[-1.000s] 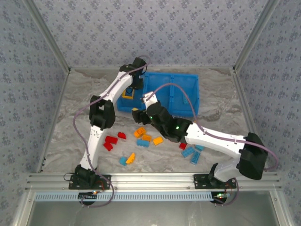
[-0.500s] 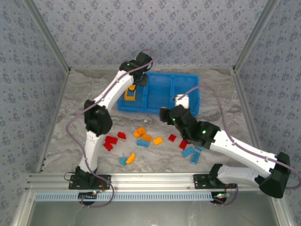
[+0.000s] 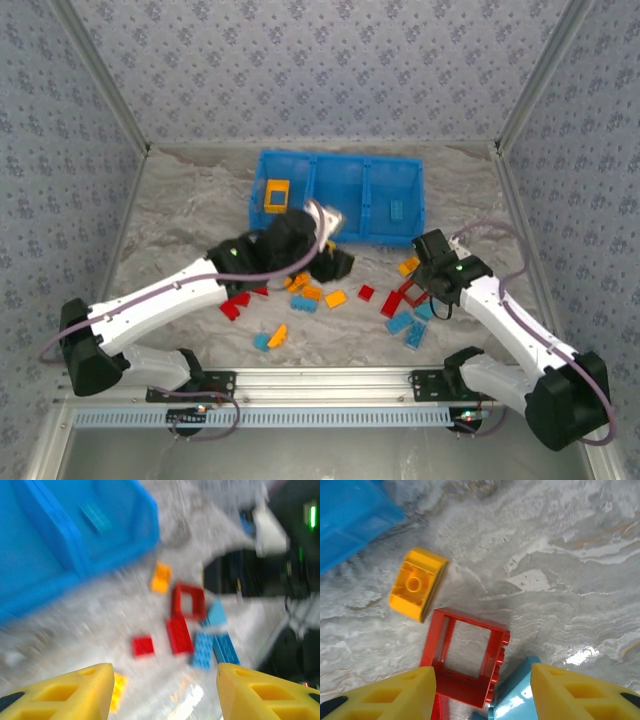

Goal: Sort the legos into containers by color

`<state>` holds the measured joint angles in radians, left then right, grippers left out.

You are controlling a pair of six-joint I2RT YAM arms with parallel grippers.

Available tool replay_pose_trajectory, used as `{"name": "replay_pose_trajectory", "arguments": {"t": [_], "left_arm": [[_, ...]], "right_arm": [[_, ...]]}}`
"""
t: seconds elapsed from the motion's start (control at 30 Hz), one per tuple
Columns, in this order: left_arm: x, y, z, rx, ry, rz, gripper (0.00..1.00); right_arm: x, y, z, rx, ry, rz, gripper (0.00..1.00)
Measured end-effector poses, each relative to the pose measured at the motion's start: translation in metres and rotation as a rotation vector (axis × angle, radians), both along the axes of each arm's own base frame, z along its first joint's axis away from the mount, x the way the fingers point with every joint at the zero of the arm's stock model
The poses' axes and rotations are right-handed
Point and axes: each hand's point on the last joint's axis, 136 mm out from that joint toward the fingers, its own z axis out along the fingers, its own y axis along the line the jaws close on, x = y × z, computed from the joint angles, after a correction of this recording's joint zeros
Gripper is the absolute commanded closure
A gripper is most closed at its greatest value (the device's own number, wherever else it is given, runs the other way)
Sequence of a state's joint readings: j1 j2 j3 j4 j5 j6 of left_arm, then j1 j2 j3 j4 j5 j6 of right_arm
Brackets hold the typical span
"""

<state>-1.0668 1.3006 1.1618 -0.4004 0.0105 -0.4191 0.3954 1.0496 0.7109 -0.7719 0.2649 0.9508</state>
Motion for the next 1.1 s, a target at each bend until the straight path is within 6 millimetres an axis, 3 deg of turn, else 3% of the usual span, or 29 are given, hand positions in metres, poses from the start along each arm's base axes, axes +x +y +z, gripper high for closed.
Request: {"name": "replay_pose_trajectory", "arguments": {"t": [0.07,0.17,0.4,0.87,1.1], "left_arm": [[-0.026,-0.005,-0.031,0.040,0.057,-0.037,0.45],[-0.045,-0.009,-0.046,0.052,0.092,-0.054,0.45],[-0.050,-0.021,-0.036,-0.006,0.081,-0.046,0.46],[-0.054,-0.025,-0.032,-0.019,0.069,-0.055,0.46],[-0.054,-0.025,-0.032,-0.021,0.068,-0.055,0.46]], "right_arm": [[0.002,-0.001,-0.009,0.026,0.025,-0.015,0.49],[0.002,-0.001,-0.024,0.058,0.061,-0.030,0.53],[-0.004,-0.005,-0.046,0.111,0.107,-0.054,0.58],[0.006,-0.003,-0.058,0.130,0.105,-0.046,0.71],[0.007,-0.003,-0.063,0.128,0.114,-0.051,0.83]]}}
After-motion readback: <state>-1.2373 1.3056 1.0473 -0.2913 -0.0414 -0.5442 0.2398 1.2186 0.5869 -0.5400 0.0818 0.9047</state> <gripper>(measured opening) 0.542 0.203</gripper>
